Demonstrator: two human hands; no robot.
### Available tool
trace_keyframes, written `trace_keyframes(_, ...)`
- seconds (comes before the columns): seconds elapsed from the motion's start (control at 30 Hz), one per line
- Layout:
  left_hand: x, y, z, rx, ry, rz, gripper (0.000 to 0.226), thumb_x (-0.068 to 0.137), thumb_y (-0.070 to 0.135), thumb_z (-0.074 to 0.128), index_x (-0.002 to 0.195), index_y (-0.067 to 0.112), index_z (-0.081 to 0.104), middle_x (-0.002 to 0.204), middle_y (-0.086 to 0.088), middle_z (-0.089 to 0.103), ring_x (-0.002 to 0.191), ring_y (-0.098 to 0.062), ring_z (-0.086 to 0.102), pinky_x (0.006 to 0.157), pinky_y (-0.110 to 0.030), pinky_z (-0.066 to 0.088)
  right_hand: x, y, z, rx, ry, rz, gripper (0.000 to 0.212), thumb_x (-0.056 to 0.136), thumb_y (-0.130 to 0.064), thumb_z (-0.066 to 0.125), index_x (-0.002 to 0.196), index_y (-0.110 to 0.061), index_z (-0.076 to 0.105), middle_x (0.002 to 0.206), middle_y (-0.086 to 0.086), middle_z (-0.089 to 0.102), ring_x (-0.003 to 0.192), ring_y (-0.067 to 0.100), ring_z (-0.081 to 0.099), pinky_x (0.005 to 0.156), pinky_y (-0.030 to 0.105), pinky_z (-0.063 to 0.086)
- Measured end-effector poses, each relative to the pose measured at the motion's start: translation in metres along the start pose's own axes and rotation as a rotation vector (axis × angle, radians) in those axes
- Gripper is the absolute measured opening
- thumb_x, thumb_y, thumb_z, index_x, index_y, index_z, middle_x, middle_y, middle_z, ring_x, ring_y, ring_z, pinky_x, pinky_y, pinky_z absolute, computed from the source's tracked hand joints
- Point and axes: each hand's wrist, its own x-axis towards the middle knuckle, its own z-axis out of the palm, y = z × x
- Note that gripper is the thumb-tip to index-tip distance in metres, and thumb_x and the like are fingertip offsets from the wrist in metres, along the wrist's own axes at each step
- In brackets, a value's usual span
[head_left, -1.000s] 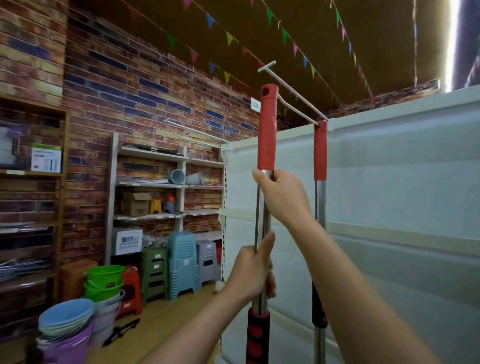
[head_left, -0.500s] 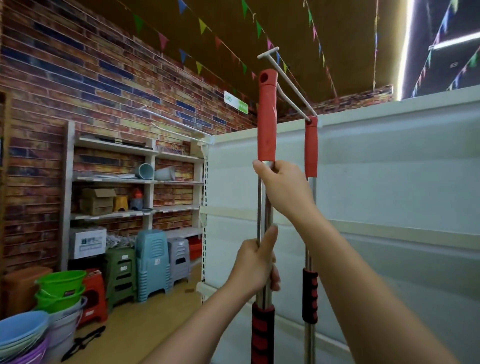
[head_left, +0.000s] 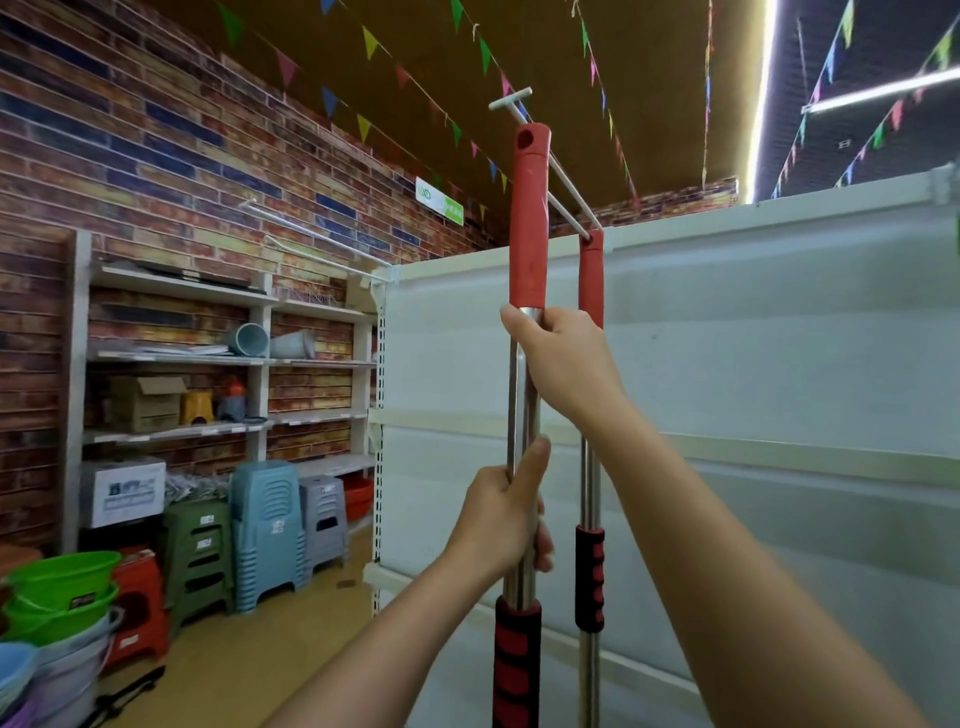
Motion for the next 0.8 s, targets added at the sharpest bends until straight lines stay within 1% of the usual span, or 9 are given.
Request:
trace_keyframes(0.17, 0.0024, -0.0006, 0.0027, -0.024, 0.016, -0.003, 0.059, 0.084, 0.06, 0.043, 0.061, 0.006, 0.046, 0.041, -0.009, 0.053, 0.036, -0.024, 0.052, 0.047, -0.031, 0.051, -0.0004, 0.0012, -0.0026, 0.022, -0.014, -0.008, 0.038, 0.092, -0.042, 0.047, 0.061, -0.02, 0.043, 0.053, -0.004, 0.041, 0.047, 0.011, 0.039, 0.053, 0.028, 0.035)
trace_keyframes(0.27, 0.0022, -0.0006, 0.0022, -0.006, 0.015, 0.013, 0.059, 0.084, 0.061, 0.041, 0.063, 0.006, 0.046, 0.043, -0.009, 0.054, 0.037, -0.024, 0.053, 0.046, -0.03, 0.051, 0.0006, 0.0002, -0.0027, 0.012, -0.009, -0.015, 0.04, 0.092, -0.041, 0.047, 0.059, -0.02, 0.041, 0.054, -0.004, 0.041, 0.047, 0.011, 0.039, 0.052, 0.026, 0.033)
trace_keyframes(0.43, 0.0037, -0.0006, -0.0027, -0.006, 0.024, 0.021, 0.059, 0.083, 0.061, 0.041, 0.064, 0.006, 0.046, 0.046, -0.012, 0.054, 0.037, -0.023, 0.054, 0.044, -0.029, 0.052, 0.0049, -0.0013, 0.0017, 0.009, -0.039, -0.008, 0.038, 0.093, -0.042, 0.047, 0.062, -0.02, 0.044, 0.055, -0.004, 0.043, 0.047, 0.01, 0.04, 0.051, 0.026, 0.034)
trace_keyframes(0.57, 0.0044, -0.0029, -0.0027, 0.011, 0.011, 0.017, 0.059, 0.083, 0.062, 0.041, 0.064, 0.006, 0.046, 0.048, -0.012, 0.055, 0.038, -0.024, 0.055, 0.048, -0.031, 0.053, 0.0048, 0.0013, 0.0017, 0.023, -0.054, 0.0, 0.037, 0.093, -0.042, 0.046, 0.064, -0.019, 0.046, 0.056, -0.004, 0.043, 0.048, 0.01, 0.041, 0.052, 0.025, 0.036)
trace_keyframes(0.8, 0.0075, -0.0024, -0.0035, 0.017, 0.015, 0.026, 0.059, 0.083, 0.062, 0.041, 0.066, 0.005, 0.047, 0.047, -0.012, 0.055, 0.039, -0.025, 0.055, 0.049, -0.032, 0.053, 0.0083, 0.0015, 0.0011, 0.018, -0.068, 0.004, 0.036, 0.093, -0.042, 0.046, 0.066, -0.018, 0.047, 0.056, -0.003, 0.044, 0.048, 0.011, 0.041, 0.053, 0.027, 0.038)
